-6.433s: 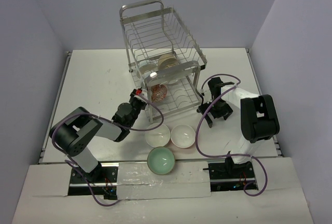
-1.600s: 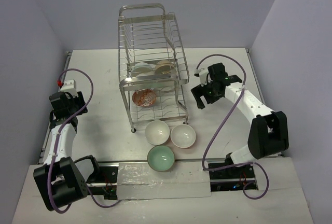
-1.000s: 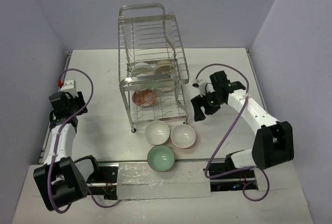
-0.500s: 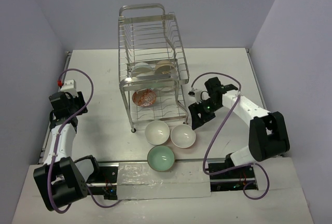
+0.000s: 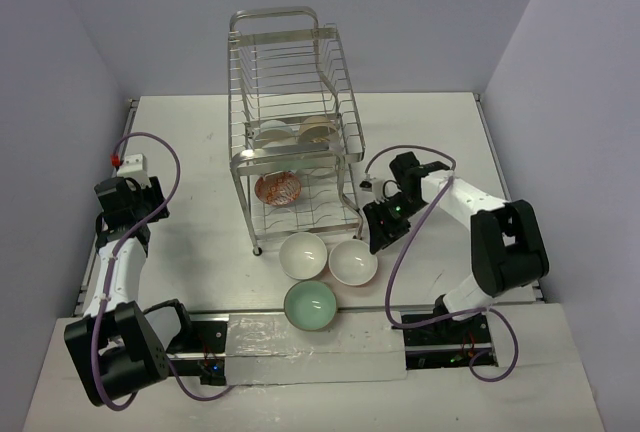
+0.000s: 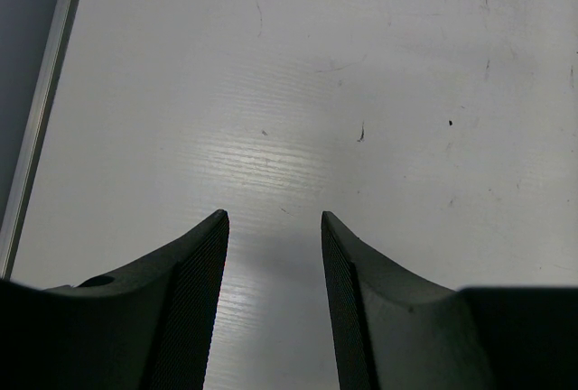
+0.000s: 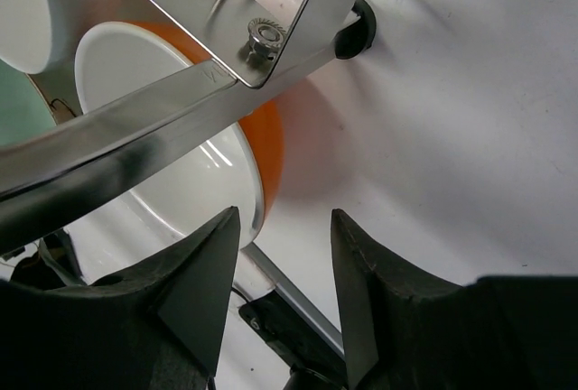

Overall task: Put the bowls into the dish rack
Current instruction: Pick up the bowl from the center of the board.

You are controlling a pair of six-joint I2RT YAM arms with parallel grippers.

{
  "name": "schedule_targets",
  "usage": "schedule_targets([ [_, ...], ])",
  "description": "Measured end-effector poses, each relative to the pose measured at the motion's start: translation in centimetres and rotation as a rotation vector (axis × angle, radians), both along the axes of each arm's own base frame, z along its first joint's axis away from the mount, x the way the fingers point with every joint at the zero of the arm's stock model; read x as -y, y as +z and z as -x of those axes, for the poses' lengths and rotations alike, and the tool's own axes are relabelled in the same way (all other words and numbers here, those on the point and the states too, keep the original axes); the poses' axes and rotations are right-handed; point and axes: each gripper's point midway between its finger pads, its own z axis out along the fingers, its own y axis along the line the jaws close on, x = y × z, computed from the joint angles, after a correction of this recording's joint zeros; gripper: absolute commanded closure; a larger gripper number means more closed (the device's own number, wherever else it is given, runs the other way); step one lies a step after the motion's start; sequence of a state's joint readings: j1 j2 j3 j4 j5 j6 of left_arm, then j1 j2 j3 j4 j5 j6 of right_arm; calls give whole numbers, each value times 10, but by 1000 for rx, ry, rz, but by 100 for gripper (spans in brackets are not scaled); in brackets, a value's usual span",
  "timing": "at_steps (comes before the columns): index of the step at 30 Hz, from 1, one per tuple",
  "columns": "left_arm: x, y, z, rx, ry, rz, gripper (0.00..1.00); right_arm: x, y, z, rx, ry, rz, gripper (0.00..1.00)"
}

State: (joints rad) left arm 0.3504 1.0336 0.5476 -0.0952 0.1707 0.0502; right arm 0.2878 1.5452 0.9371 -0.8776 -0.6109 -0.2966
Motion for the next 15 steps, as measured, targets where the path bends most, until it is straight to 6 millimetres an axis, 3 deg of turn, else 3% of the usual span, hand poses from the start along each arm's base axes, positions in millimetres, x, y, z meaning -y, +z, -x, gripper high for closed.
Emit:
schedule_targets([
  [15,0,-1,0,-5,0,2,50,-7,-2,1,-32,25,4,55],
])
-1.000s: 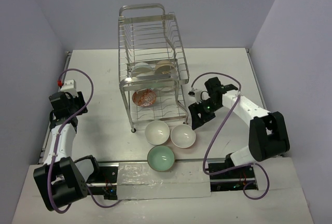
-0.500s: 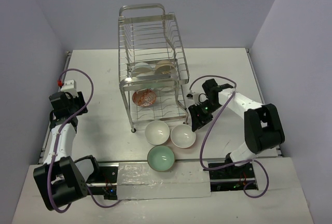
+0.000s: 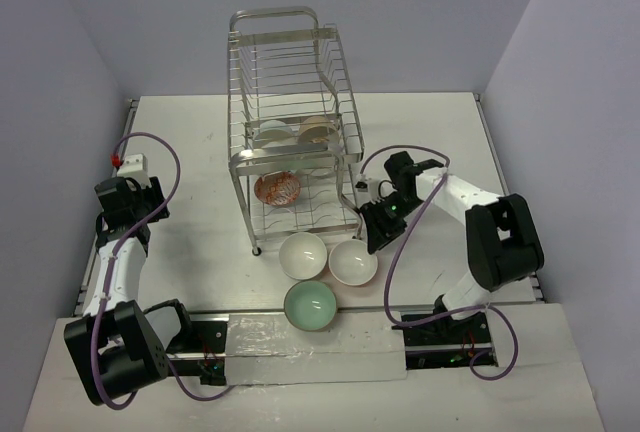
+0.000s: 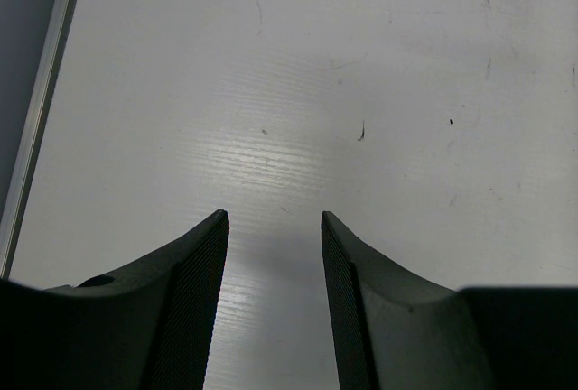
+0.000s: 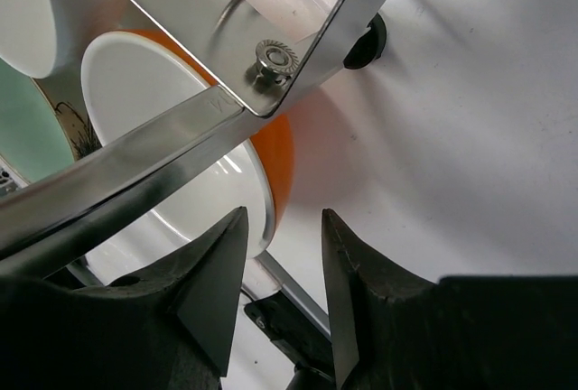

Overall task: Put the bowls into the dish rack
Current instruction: Pick up the bowl from the center of the board.

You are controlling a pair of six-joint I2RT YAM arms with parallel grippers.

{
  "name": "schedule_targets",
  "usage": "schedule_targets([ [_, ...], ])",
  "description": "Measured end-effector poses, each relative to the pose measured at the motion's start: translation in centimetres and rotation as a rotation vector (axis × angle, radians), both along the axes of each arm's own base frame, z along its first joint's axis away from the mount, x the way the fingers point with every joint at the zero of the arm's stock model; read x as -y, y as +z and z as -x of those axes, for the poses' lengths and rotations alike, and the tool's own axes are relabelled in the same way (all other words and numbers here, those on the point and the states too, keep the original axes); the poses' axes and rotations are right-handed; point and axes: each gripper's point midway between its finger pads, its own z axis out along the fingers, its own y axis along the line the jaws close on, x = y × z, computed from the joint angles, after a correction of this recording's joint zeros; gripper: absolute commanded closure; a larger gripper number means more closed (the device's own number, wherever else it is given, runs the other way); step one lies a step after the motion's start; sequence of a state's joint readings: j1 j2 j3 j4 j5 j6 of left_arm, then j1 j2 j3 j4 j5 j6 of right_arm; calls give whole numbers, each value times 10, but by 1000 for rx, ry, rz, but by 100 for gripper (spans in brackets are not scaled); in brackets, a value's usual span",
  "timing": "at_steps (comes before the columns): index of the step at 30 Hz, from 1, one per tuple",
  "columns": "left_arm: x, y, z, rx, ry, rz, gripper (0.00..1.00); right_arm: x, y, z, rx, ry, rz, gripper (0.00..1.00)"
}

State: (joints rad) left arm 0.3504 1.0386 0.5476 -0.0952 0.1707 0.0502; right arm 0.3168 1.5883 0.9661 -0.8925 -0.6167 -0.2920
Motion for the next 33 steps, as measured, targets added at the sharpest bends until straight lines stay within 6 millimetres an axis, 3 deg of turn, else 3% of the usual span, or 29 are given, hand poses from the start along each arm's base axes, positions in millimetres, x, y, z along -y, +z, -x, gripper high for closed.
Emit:
schedule_targets([
  [11,0,-3,0,-9,0,3,50,-1,-7,6,-47,15,14,66],
  [17,0,-3,0,-11,0,4,50,-6,-6,10,-49,40,4,87],
  [18,0,-3,0,-11,0,4,50,-5,-6,11,-50,43,7,98],
  [19,0,-3,0,-11,1,4,50,-5,-6,11,-48,48,6,100],
  [33,-1,-4,0,-12,3,3,51,-3,2,14,-22,76,7,100],
])
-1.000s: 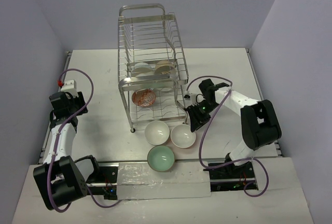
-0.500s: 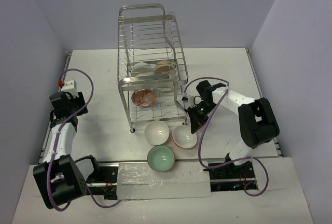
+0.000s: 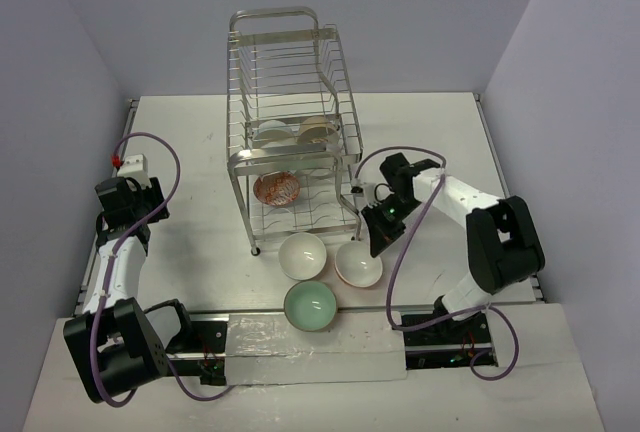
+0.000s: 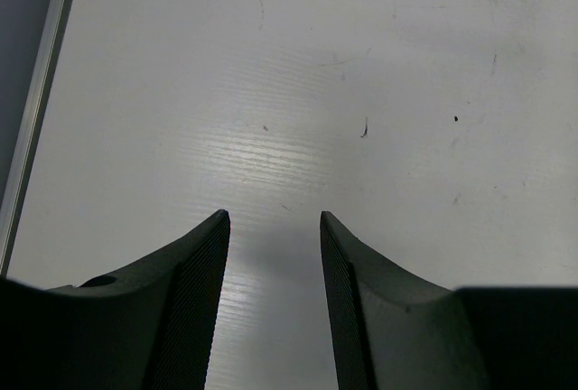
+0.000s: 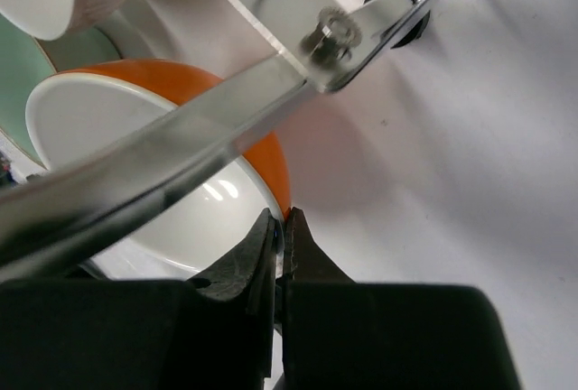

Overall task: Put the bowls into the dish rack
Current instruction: Pick up the bowl from the center of the board.

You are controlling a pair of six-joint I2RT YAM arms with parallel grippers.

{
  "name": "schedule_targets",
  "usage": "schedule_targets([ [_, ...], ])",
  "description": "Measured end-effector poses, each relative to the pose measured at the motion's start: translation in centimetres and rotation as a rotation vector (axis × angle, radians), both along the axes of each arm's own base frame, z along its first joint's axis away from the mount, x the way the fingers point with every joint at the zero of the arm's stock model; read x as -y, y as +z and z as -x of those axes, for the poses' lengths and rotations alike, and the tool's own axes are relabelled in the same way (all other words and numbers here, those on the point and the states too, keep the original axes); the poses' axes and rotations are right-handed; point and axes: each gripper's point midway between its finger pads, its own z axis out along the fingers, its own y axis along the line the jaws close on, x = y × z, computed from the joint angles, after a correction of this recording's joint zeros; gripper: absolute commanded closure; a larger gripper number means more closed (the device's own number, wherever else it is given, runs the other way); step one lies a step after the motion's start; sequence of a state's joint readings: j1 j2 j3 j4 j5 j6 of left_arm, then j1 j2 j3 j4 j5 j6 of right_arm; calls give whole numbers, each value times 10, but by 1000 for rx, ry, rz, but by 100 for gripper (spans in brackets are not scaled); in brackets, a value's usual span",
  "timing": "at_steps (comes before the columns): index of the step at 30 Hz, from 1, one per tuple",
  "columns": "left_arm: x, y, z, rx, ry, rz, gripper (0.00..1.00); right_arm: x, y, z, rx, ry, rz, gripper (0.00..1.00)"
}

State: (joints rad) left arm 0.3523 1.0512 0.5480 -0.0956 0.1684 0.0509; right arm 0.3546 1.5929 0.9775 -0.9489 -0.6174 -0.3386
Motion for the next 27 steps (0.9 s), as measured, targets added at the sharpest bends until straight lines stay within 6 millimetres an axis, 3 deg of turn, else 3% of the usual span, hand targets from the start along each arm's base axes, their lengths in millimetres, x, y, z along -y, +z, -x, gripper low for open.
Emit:
schedule_targets([
  [5,0,0,0,-1,0,0,51,12,19,-10,71,-3,24,100],
  [10,0,0,0,-1,1,0,50,38,29,-29,124,-27,89,100],
  [16,0,0,0,-1,2,-1,52,101,34,-50,179,-124,254,100],
  [19,-1,-1,0,-3,7,-4,52,125,47,-61,261,-168,333,100],
  [23,-1,-2,0,-9,7,-2,53,140,76,-82,429,-228,380,100],
  [27,-1,-2,0,-8,7,-2,54,137,100,-108,611,-306,344,100],
])
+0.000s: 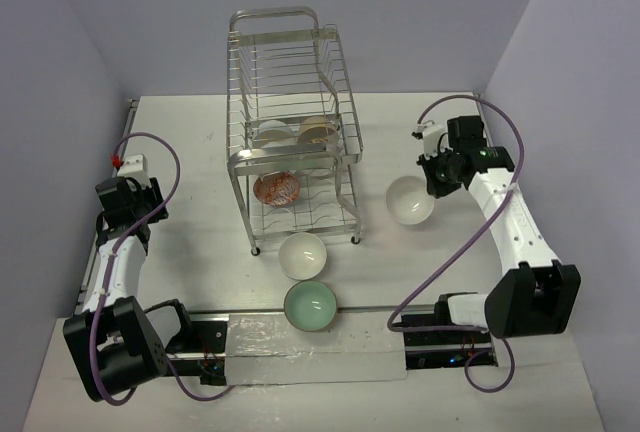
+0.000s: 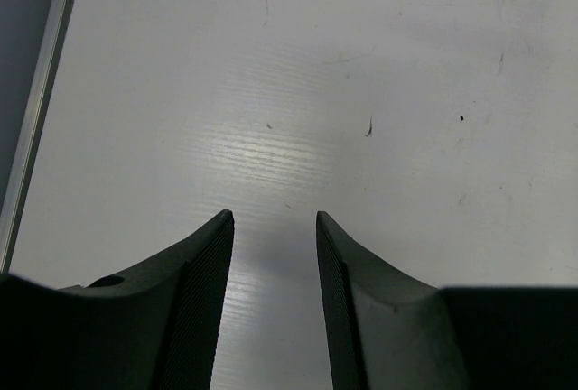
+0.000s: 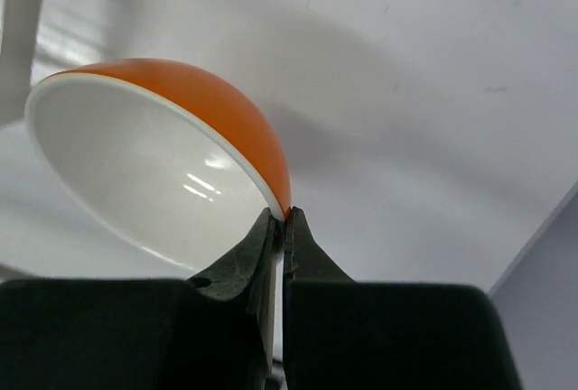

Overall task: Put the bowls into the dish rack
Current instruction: Pick up the bowl from the center of the board, then insert the bowl into the dish rack.

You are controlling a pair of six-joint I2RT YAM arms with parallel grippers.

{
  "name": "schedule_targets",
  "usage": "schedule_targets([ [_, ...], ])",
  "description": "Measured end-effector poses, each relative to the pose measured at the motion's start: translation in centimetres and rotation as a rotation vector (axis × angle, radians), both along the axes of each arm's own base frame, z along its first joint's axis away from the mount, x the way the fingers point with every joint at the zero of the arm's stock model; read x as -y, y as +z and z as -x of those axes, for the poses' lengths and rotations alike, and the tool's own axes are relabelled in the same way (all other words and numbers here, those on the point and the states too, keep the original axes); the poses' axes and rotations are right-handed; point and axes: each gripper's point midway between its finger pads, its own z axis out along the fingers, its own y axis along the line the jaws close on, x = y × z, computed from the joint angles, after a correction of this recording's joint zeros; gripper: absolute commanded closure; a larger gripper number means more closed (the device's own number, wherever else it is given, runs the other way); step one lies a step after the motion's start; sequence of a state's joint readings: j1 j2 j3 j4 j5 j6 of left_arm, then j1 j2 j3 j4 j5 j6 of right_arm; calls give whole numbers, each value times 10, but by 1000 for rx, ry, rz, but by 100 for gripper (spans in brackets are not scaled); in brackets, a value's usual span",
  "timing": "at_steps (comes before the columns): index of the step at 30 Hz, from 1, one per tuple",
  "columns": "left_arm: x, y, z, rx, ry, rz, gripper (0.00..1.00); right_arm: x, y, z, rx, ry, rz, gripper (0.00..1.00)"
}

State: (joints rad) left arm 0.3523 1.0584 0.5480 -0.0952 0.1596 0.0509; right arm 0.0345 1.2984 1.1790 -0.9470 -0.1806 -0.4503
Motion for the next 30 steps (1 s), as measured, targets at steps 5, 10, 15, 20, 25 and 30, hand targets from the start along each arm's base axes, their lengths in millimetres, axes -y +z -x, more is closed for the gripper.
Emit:
schedule_targets([
  [5,-2,-3,1,-11,9,-3,56,-7,15,-29,261,-60,-65,100],
  [10,-5,-5,1,-22,24,-10,56,-10,40,-62,453,-90,-107,100],
  [15,-9,-5,2,-26,43,-23,57,-18,57,-92,569,-88,-137,100],
  [20,-12,-6,3,-30,58,-34,58,-42,77,-110,732,-29,-146,100],
  [25,-14,-6,4,-35,58,-47,57,-74,56,-104,807,61,-112,100],
  [30,-15,-4,3,-29,56,-54,57,-83,45,-102,884,92,-68,100],
])
